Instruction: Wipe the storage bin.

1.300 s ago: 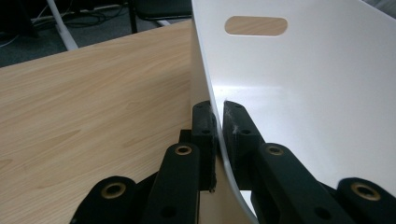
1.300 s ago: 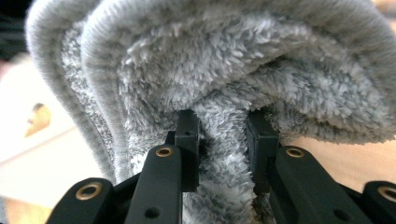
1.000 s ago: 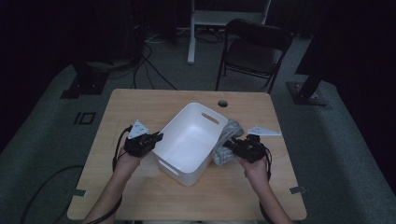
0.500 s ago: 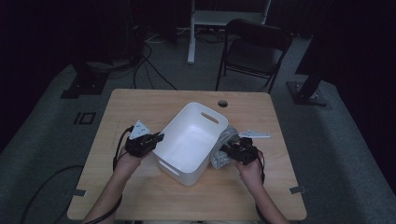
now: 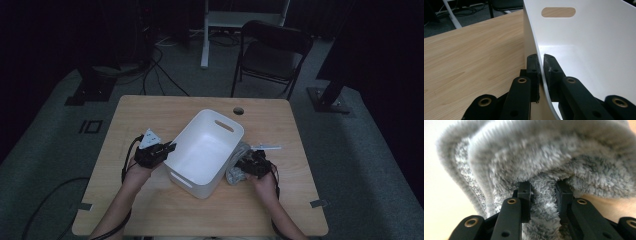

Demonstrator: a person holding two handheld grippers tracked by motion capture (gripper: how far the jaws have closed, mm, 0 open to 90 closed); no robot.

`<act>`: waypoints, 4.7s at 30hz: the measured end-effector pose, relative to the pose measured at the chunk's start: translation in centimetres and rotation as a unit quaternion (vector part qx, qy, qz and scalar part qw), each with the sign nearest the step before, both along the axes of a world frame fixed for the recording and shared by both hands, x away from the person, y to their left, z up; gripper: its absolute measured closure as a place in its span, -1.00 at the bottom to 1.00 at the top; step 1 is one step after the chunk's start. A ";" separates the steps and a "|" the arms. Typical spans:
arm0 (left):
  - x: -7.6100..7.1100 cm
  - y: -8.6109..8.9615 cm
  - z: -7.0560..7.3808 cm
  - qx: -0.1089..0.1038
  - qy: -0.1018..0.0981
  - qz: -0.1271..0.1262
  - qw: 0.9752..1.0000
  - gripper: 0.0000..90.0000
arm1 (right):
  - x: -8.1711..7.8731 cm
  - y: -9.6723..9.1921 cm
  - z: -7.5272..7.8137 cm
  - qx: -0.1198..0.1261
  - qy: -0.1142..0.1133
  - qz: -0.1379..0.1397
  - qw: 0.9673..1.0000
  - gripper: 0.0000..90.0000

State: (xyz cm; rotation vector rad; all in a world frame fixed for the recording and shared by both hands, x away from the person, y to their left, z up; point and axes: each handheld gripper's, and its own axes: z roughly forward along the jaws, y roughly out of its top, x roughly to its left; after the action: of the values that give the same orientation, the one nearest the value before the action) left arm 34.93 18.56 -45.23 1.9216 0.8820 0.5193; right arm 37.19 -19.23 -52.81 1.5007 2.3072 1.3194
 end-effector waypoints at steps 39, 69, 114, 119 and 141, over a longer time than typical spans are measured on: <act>0.0 -0.4 0.0 -0.001 0.004 -0.013 1.000 0.85 | 1.7 -1.7 -0.4 -0.006 -0.011 -0.051 0.999 0.59; -3.6 -1.1 0.8 -0.009 0.045 -0.056 0.997 0.23 | -2.6 -5.7 4.7 0.015 -0.060 -0.052 0.997 0.59; 3.0 -2.0 4.3 -0.042 -0.030 -0.094 0.994 0.04 | -5.2 -9.3 3.4 0.020 -0.051 -0.072 0.996 0.59; 4.5 -2.7 4.4 -0.038 -0.041 -0.100 0.993 0.05 | -5.1 -8.9 3.3 0.018 -0.051 -0.067 0.996 0.59; 11.2 -6.1 3.2 0.000 -0.034 -0.132 0.991 0.06 | -4.9 -8.8 2.7 0.018 -0.042 -0.061 0.997 0.59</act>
State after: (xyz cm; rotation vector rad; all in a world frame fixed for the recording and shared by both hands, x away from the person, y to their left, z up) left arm 46.13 12.49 -42.05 1.9710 0.5712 0.4228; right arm 32.27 -28.05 -50.12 1.5367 2.1166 1.3723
